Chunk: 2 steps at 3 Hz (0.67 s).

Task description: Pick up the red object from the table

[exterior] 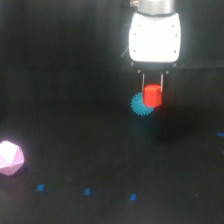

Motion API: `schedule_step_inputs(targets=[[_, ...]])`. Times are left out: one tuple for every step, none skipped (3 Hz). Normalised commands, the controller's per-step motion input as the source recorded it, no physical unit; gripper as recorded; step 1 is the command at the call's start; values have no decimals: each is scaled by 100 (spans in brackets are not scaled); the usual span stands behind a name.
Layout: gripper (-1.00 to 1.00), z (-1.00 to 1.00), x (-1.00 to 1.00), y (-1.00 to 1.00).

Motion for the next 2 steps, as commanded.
schedule_step_inputs(targets=[[-98,-27,-15,-5],[-100,-65,-70,26]])
